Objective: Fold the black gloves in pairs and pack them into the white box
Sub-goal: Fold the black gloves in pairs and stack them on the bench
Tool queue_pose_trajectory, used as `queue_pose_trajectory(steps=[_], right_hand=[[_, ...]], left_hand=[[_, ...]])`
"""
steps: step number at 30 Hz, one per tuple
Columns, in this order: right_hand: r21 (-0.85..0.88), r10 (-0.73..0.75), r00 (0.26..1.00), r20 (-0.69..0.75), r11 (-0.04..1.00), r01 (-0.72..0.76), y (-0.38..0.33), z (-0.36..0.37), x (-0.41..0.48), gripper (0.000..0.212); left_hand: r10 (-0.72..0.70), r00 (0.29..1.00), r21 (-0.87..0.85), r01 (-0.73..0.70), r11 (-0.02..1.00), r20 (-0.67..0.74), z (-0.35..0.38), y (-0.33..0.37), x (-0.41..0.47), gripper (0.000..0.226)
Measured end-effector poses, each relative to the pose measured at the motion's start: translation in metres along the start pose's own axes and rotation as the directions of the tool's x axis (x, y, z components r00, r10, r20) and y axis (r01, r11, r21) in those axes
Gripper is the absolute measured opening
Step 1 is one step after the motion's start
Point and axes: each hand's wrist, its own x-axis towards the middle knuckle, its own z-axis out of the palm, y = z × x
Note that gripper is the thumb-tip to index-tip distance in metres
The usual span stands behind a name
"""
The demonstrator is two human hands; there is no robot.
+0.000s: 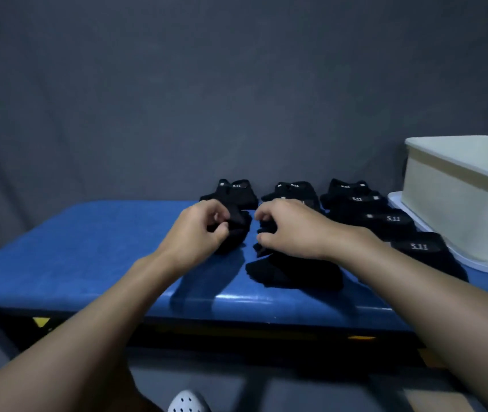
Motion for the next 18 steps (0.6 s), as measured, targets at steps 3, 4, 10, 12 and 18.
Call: queue_pose_trajectory(steps=[3,4,10,12,18], right_hand=[[-0.011,-0.038,0.998,0.054,0.999,0.038,-0.011,0.013,0.020,0.038],[-0.015,-0.044,0.996,0.073,0.999,0.045,-0.014,0.017,0.026,0.039],[-0.081,-0.052,0.987,0.155,0.995,0.065,-0.022,0.039,0.056,0.040],[-0.092,-0.057,0.984,0.170,0.993,0.074,-0.023,0.046,0.063,0.040],[-0.106,-0.070,0.987,0.144,0.991,0.086,-0.021,0.056,0.073,0.021]], left_hand=[[-0.036,0.999,0.024,0.035,0.999,0.021,-0.001,-0.017,-0.003,0.009],[-0.046,0.999,0.023,0.045,0.999,0.028,0.000,-0.022,-0.004,0.009],[-0.061,0.992,0.036,0.058,0.998,0.111,0.001,-0.053,-0.007,0.014],[-0.036,0.990,0.035,0.031,0.999,0.134,0.001,-0.059,-0.006,0.017],[0.017,0.985,0.022,-0.022,1.000,0.174,-0.002,-0.071,-0.001,0.038]])
